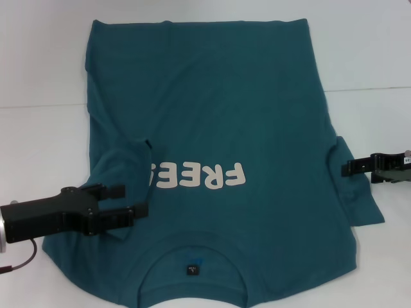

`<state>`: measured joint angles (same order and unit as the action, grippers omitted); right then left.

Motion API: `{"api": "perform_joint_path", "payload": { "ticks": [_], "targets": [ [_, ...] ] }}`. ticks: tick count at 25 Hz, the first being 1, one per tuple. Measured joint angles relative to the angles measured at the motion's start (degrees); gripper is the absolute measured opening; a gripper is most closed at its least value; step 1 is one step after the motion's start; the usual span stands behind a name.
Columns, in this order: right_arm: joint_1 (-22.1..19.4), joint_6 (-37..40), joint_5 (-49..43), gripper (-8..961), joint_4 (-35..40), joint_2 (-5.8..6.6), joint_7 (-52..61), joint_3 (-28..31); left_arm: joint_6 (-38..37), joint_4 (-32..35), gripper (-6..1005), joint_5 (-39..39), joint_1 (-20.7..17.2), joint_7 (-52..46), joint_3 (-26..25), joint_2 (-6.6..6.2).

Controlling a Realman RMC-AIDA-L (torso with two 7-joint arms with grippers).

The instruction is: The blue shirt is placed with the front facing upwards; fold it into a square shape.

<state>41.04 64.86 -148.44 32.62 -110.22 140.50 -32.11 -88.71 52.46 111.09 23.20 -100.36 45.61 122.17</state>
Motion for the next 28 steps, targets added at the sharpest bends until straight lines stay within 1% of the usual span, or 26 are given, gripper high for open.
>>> {"api": "perform_joint_path", "payload": {
  "ticks": [6,13,18,24,28],
  "targets": [
    [0.1,-1.0,0.0,771,-0.5,-0.36,0.0,0.0,-0.2,0.0,841,0.0,0.0,0.0,0.0,0.00],
    [0.4,-2.9,0.1,756,-2.1,-0.47,0.0,-1.0,-0.3,0.0,842,0.0,0.0,0.0,0.0,0.00],
    [0.4,-2.9,0.2,643,-2.2,-0.88,-1.3,-1.1,-0.3,0.0,842,0.0,0.0,0.0,0.0,0.00],
    [0.4,-2.7,0.6,507,-2.0,-1.01,-3.1,-1.2,-0.2,0.0,842,0.0,0.0,0.0,0.0,0.00],
    [0.4,-2.4,0.6,334,-1.6,-1.04,-4.2,-1.2,-0.2,0.0,842,0.0,0.0,0.0,0.0,0.00]
  ]
}}
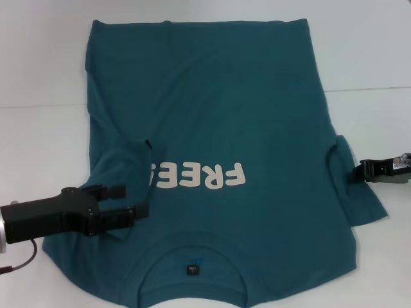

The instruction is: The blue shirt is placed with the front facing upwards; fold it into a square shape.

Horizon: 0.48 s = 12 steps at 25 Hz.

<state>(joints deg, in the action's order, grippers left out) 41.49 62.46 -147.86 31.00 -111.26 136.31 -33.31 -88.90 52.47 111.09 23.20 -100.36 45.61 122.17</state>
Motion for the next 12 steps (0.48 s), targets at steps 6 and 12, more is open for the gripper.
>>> {"api": "perform_joint_path", "payload": {
  "ticks": [6,12],
  "targets": [
    [-0.1,0.1,-0.2,56,0.0,0.16,-0.5,-0.2,0.0,0.0,842,0.0,0.1,0.0,0.0,0.00],
    [-0.8,0.1,0.0,13,0.8,0.70,-0.7,0.2,0.0,0.0,842,0.0,0.1,0.0,0.0,0.00]
  ]
}}
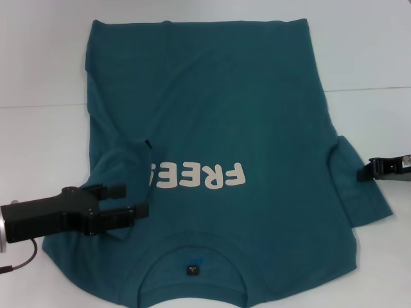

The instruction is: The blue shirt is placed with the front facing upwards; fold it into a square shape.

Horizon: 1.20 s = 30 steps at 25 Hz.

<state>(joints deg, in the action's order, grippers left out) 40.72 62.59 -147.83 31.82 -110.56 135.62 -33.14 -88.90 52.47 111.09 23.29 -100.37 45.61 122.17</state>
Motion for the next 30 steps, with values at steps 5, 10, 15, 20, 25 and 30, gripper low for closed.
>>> {"api": "perform_joint_path", "payload": {
  "ticks": [5,10,15,20,25,30],
  "targets": [
    [-0.5,0.0,0.3,27,0.5,0.80,0.0,0.4,-0.2,0.0,842,0.0,0.0,-0.1,0.0,-0.10],
    [-1.1,0.7,1.0,40,2.2,1.36,0.1,0.4,-0.3,0.0,842,0.0,-0.2,-0.1,-0.1,-0.19],
    [-1.4,1.8,2.8,54,3.0,2.69,0.3,0.4,-0.4,0.0,842,0.0,-0.3,-0.1,0.0,-0.30],
    [-1.3,3.1,3.7,67,4.3,3.57,0.4,0.4,-0.4,0.0,842,0.0,-0.2,-0.1,0.0,-0.35],
    [-0.4,4.4,3.7,81,4.6,4.37,0.5,0.1,-0.5,0.0,842,0.1,-0.1,-0.1,0.3,-0.38],
    [0.5,5.9,3.4,95,6.2,4.72,1.3,-0.1,-0.5,0.0,842,0.1,-0.1,-0.1,0.7,-0.48]
  ]
}}
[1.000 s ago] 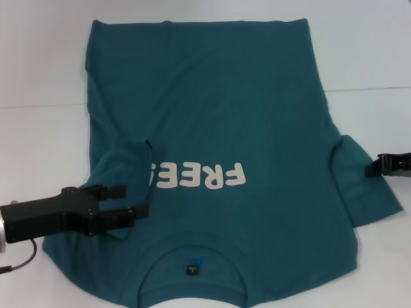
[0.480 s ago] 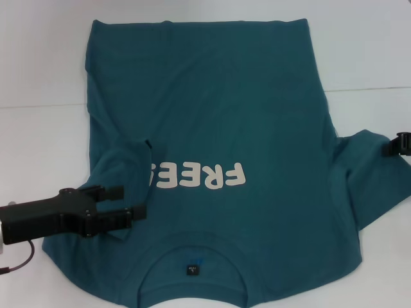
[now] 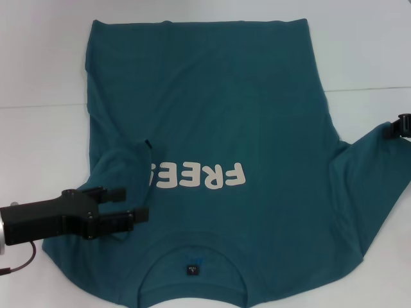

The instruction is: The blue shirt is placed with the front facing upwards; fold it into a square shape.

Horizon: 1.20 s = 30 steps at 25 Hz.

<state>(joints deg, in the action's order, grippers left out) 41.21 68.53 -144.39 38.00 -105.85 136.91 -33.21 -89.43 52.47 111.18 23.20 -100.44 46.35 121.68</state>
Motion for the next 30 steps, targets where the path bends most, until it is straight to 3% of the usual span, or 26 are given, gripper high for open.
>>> {"api": "perform_joint_path", "payload": {
  "ticks": [4,11,21,26,30],
  "targets": [
    [1.0,2.1,-0.5,106,0.6,0.09,0.7,-0.3,0.0,0.0,841,0.0,0.0,0.0,0.0,-0.05],
    [4.8,3.8,-3.2,125,1.4,-0.99,3.8,-4.9,0.0,0.1,841,0.0,0.2,0.0,0.1,-0.30],
    [13.9,4.9,-9.5,152,2.1,-4.44,8.4,-10.3,-0.1,0.0,841,1.1,1.1,0.1,0.1,-0.49],
    [18.0,3.2,-13.1,165,-0.1,-6.88,11.0,-12.9,-0.1,0.0,841,1.4,1.3,0.1,0.1,-0.58],
    [18.7,2.0,-13.3,176,-0.9,-7.84,12.1,-15.2,0.0,0.0,841,1.5,1.3,0.2,0.1,-0.65]
  ]
}}
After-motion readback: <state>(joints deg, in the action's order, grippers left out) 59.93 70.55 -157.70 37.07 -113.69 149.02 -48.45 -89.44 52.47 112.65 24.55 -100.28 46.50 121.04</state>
